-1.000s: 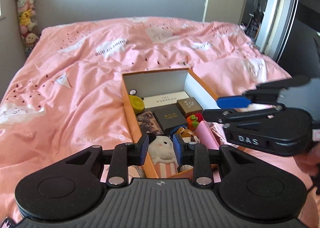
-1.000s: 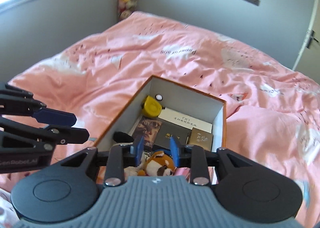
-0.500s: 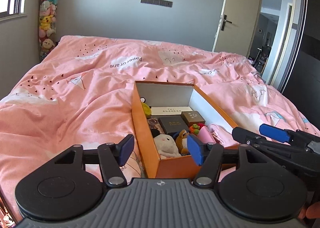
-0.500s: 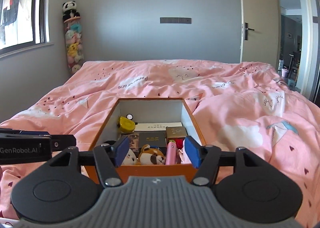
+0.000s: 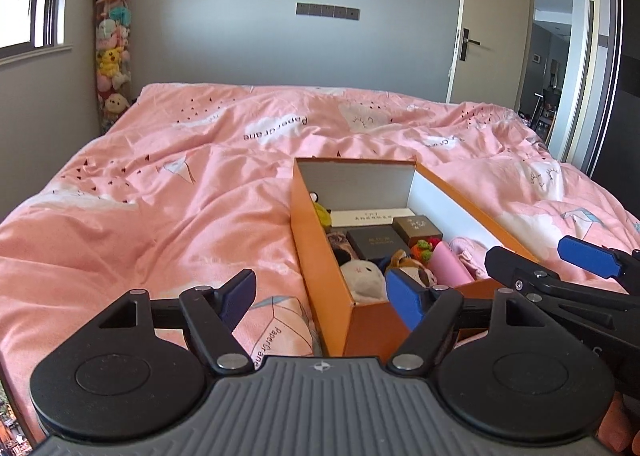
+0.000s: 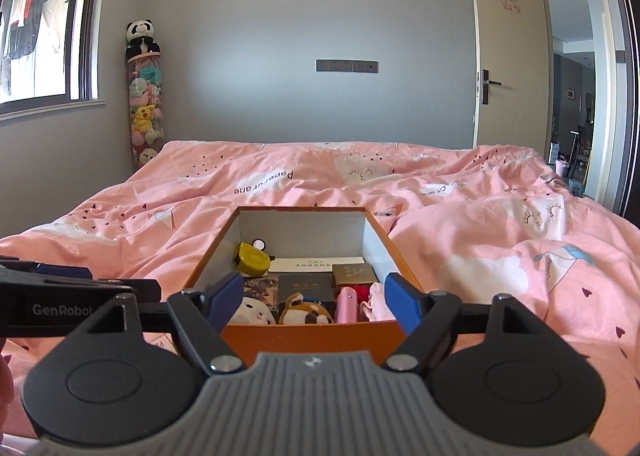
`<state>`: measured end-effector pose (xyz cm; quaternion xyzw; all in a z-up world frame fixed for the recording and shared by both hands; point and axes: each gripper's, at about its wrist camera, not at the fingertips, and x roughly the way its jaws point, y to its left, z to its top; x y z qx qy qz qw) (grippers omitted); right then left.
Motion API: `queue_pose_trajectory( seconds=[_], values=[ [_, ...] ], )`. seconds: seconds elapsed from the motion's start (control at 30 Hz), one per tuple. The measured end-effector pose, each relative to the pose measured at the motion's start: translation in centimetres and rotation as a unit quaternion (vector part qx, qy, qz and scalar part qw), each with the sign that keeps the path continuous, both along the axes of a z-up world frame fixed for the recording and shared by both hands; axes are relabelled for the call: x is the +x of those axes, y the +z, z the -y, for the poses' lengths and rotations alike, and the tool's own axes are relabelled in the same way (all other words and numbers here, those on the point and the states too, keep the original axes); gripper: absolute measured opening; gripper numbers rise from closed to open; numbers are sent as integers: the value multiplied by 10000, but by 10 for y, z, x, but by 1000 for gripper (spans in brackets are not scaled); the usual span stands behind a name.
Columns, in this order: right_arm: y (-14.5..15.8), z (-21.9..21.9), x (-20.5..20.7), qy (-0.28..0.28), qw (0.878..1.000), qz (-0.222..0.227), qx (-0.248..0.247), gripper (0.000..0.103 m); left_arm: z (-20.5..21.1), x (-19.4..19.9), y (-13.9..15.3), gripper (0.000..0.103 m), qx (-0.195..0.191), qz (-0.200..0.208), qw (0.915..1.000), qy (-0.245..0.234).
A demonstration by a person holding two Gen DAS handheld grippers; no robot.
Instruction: Organize objects
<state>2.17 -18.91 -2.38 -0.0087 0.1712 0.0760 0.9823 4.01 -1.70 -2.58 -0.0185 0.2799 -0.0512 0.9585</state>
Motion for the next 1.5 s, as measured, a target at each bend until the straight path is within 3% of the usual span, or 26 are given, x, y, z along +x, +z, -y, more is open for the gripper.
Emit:
queue_pose_trajectory(
  seconds=[0.63, 1.5],
  values=[
    [-21, 3, 17, -38, 9983, -572, 123, 83, -1, 15, -26, 89, 43, -850, 9960, 259],
    [-26, 1, 20, -36, 9976, -694, 36, 86, 7, 13, -27, 89, 174, -884, 9957, 216]
  ],
)
